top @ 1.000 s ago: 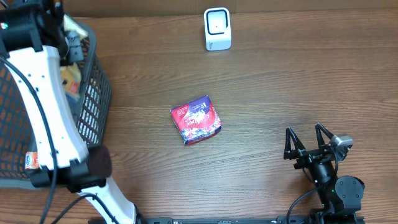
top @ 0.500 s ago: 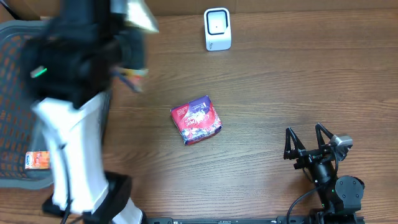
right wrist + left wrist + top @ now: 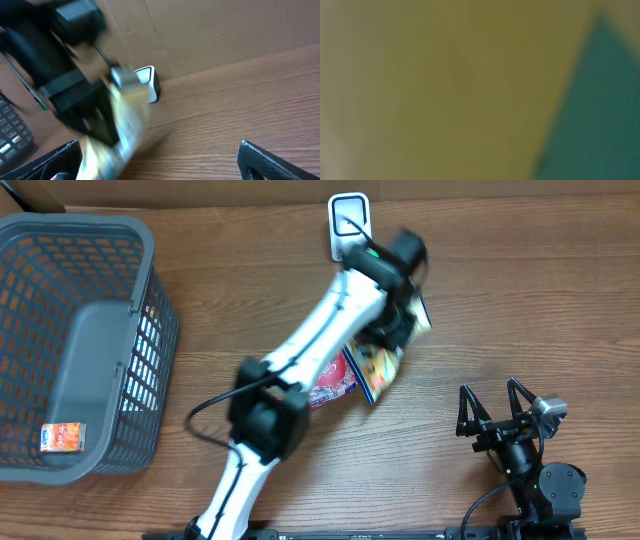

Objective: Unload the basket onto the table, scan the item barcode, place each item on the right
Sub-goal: 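Lift the yellow bag out and drop it beside the red box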

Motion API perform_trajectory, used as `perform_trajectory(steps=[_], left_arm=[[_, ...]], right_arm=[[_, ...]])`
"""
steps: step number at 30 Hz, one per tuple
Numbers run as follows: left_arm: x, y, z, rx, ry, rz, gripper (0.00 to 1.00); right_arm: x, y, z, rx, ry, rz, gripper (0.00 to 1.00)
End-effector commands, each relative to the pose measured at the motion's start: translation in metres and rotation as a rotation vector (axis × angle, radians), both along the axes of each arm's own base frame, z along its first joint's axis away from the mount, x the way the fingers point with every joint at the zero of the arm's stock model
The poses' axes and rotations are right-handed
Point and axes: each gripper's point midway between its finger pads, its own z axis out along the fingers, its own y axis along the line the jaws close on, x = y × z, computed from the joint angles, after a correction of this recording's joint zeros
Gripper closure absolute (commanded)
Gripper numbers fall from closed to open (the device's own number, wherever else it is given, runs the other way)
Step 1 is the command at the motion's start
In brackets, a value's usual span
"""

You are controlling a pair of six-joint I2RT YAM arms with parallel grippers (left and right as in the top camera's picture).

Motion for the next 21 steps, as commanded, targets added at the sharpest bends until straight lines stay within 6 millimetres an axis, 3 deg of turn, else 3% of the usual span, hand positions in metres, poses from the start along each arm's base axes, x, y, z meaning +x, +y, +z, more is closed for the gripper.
perform_trajectory(steps=[1,3,6,7,9,11,12,14,17,19,21], left_arm=[[-0.019,-0.015,-0.028,0.050,0.057,-0.005,0.96],[-0.022,-0.015,-0.040,0.108,0.035,-0.029,0.95],[-0.017,-0.007,-0.026,0.160,-0.028,-0.037,0.70],[-0.014,-0.006,-0.010,0.156,-0.055,-0.034,0.61],[0.000,-0.001,0.034,0.126,-0.143,-0.010,0.33],[0.012,0.006,0.089,0.066,-0.255,0.023,0.07],[0.018,0.012,0.120,0.032,-0.321,0.045,0.00],[0.029,0.038,0.192,-0.031,-0.491,0.116,0.00],[0.035,0.093,0.269,-0.071,-0.679,0.244,0.00],[0.032,0.143,0.307,-0.070,-0.766,0.365,0.00],[0.024,0.200,0.331,-0.028,-0.820,0.504,0.00]], right_arm=[[0.000,0.001,-0.003,0.001,0.001,0.005,0.00],[0.000,0.001,-0.003,0.001,0.001,0.005,0.00],[0.000,0.001,-0.003,0.001,0.001,0.005,0.00],[0.000,0.001,-0.003,0.001,0.001,0.005,0.00],[0.000,0.001,-0.003,0.001,0.001,0.005,0.00],[0.000,0.001,-0.003,0.001,0.001,0.005,0.00],[0.000,0.001,-0.003,0.001,0.001,0.005,0.00],[0.000,0.001,-0.003,0.001,0.001,0.005,0.00],[0.000,0.001,-0.003,0.001,0.001,0.005,0.00],[0.000,0.001,-0.003,0.001,0.001,0.005,0.00],[0.000,0.001,-0.003,0.001,0.001,0.005,0.00]])
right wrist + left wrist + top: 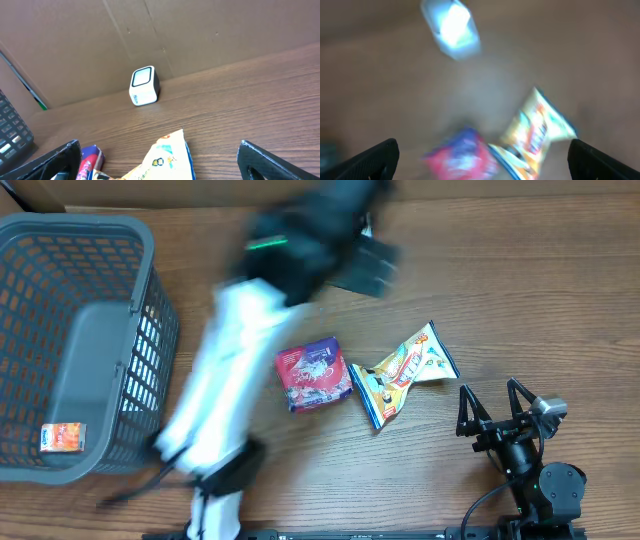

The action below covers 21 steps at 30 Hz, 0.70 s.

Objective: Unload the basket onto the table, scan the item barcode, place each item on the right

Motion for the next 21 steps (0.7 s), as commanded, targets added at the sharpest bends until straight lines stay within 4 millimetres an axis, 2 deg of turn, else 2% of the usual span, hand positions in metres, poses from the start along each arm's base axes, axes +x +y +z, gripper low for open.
perform_trajectory(steps=[1,5,8,12,16,19,21], left_arm=[[-0.015,0.117,0.058,0.017,-0.140,0.317,0.00],[-0.028,0.215,0.082,0.013,-0.201,0.566,0.00],[-0.037,0.277,0.084,0.032,-0.205,0.725,0.00],[-0.043,0.333,0.074,0.134,-0.162,0.790,0.00],[-0.040,0.367,0.059,0.187,-0.107,0.837,0.00],[-0.023,0.384,0.043,0.207,-0.076,0.849,0.02],[-0.009,0.390,0.034,0.230,-0.063,0.822,0.02]], right_arm=[[0.000,0.001,-0.003,0.001,0.001,0.005,0.00],[0.000,0.001,-0.003,0.001,0.001,0.005,0.00],[0.000,0.001,-0.003,0.001,0.001,0.005,0.00],[0.000,0.001,-0.003,0.001,0.001,0.005,0.00],[0.000,0.001,-0.003,0.001,0.001,0.005,0.00],[0.000,0.001,-0.003,0.001,0.001,0.005,0.00],[0.000,0.001,-0.003,0.001,0.001,0.005,0.00]])
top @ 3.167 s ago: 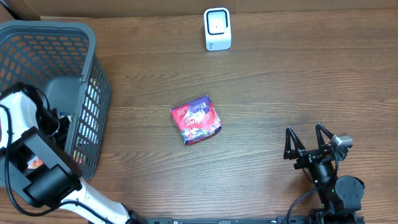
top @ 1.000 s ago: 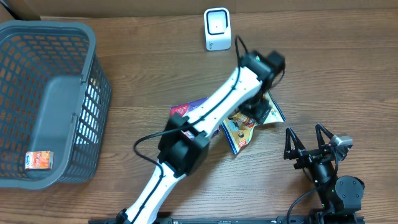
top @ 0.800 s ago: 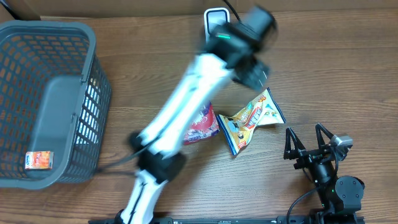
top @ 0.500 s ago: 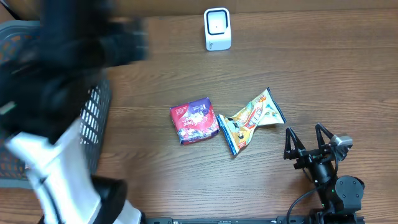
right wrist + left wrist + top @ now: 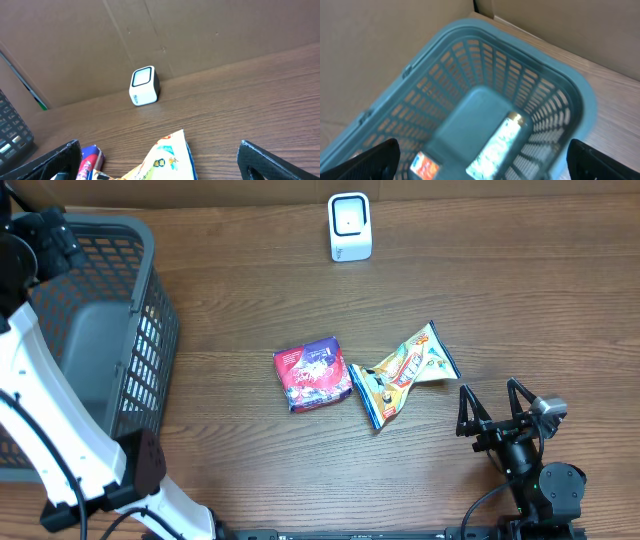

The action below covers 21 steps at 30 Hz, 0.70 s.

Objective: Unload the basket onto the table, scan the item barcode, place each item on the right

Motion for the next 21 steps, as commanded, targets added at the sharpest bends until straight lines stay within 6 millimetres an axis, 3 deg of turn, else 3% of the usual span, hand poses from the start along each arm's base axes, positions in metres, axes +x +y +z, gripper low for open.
perform_trajectory(steps=[1,4,7,11,15,21], left_arm=[[0.027,0.014,-0.021,0.050,0.073,-0.058,0.00],[0.050,0.027,-0.019,0.108,0.041,-0.046,0.00],[0.069,0.034,0.001,0.154,-0.065,-0.029,0.00],[0.088,0.028,0.027,0.196,-0.190,-0.043,0.00],[0.088,0.029,0.032,0.295,-0.139,-0.055,0.00],[0.079,0.030,0.027,0.272,-0.120,-0.032,0.00]], right_arm=[[0.000,0.001,-0.003,0.001,0.001,0.005,0.00],[0.000,0.001,-0.003,0.001,0.001,0.005,0.00],[0.000,0.001,-0.003,0.001,0.001,0.005,0.00],[0.000,0.001,-0.003,0.001,0.001,0.005,0.00],[0.000,0.001,-0.003,0.001,0.001,0.005,0.00],[0.000,0.001,-0.003,0.001,0.001,0.005,0.00]])
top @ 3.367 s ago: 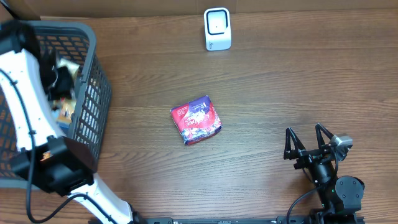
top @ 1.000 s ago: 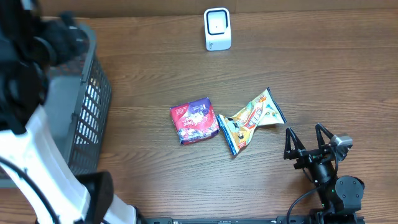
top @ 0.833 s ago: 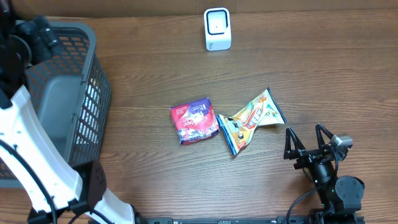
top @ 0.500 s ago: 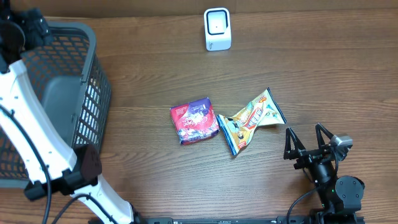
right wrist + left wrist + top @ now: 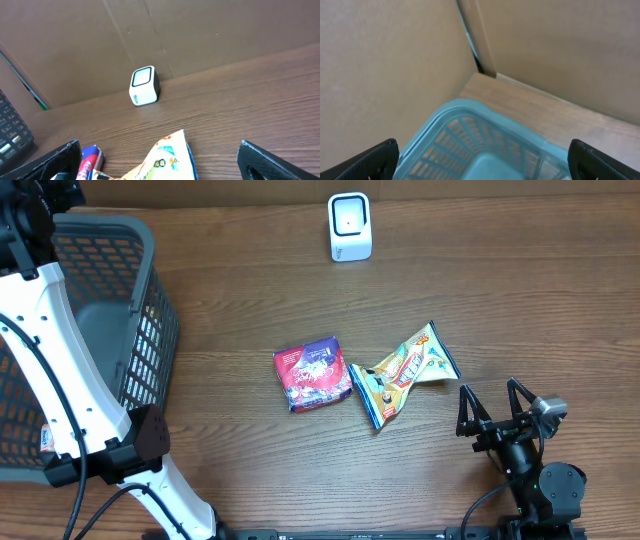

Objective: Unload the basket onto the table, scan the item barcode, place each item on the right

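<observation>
The white barcode scanner [image 5: 350, 225] stands at the table's far edge, also in the right wrist view [image 5: 144, 85]. A red-purple packet [image 5: 313, 374] and a yellow snack bag [image 5: 405, 372] lie side by side mid-table. My left gripper [image 5: 482, 167] is open and empty, high over the far-left corner of the grey basket [image 5: 150, 330], whose rim [image 5: 470, 107] shows below it. My right gripper [image 5: 160, 167] rests open near the front edge, just behind the yellow bag [image 5: 167, 157], touching nothing.
Cardboard walls [image 5: 200, 35] close off the back and left of the table. The white left arm [image 5: 60, 360] reaches from its base at the front across the basket. A small orange box [image 5: 45, 442] peeks out from the basket floor beside the arm.
My left gripper shifted a little further toward the far-left corner. Its camera looked down into the basket; now it shows only the far rim and the cardboard walls. The right arm is unchanged.
My left gripper was first near the scanner above the yellow bag, something yellow and teal filling its camera. Then the arm was mid-table, blurred, with both packets lying on the wood. After that it stood open over the basket, and now over its far corner.
</observation>
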Motion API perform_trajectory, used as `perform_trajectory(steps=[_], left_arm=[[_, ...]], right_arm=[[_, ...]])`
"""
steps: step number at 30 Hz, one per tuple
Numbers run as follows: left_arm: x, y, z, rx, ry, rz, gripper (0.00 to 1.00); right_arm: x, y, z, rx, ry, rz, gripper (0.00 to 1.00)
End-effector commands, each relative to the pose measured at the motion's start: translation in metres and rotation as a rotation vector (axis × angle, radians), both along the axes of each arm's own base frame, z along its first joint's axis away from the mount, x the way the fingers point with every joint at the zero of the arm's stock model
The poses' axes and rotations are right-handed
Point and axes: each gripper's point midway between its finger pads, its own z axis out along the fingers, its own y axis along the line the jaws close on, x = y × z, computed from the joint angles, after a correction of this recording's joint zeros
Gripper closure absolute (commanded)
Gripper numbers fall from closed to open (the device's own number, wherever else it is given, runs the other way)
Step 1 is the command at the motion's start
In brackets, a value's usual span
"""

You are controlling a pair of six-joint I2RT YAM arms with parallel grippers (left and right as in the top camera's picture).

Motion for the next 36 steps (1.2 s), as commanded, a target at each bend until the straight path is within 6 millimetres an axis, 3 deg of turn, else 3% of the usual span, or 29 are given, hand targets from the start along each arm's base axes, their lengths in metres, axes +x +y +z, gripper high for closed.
perform_trajectory(steps=[1,9,15,19,24,26,30,36], left_arm=[[-0.017,0.005,0.010,0.032,0.011,0.032,0.00],[-0.053,-0.009,0.045,0.016,-0.088,0.028,0.00],[-0.085,-0.011,0.050,0.028,-0.119,0.049,0.00],[-0.100,-0.014,0.042,0.033,-0.133,0.055,0.00],[-0.093,0.001,-0.007,-0.001,-0.014,0.080,0.00],[-0.088,0.011,-0.039,-0.051,0.068,0.080,0.01],[-0.078,0.013,-0.102,-0.234,0.217,-0.016,0.01],[-0.079,0.014,-0.185,-0.428,0.461,-0.077,0.00]], right_arm=[[0.000,0.001,-0.003,0.001,0.001,0.005,0.00],[0.000,0.001,-0.003,0.001,0.001,0.005,0.00],[0.000,0.001,-0.003,0.001,0.001,0.005,0.00],[0.000,0.001,-0.003,0.001,0.001,0.005,0.00],[0.000,0.001,-0.003,0.001,0.001,0.005,0.00],[0.000,0.001,-0.003,0.001,0.001,0.005,0.00],[0.000,0.001,-0.003,0.001,0.001,0.005,0.00],[0.000,0.001,-0.003,0.001,0.001,0.005,0.00]])
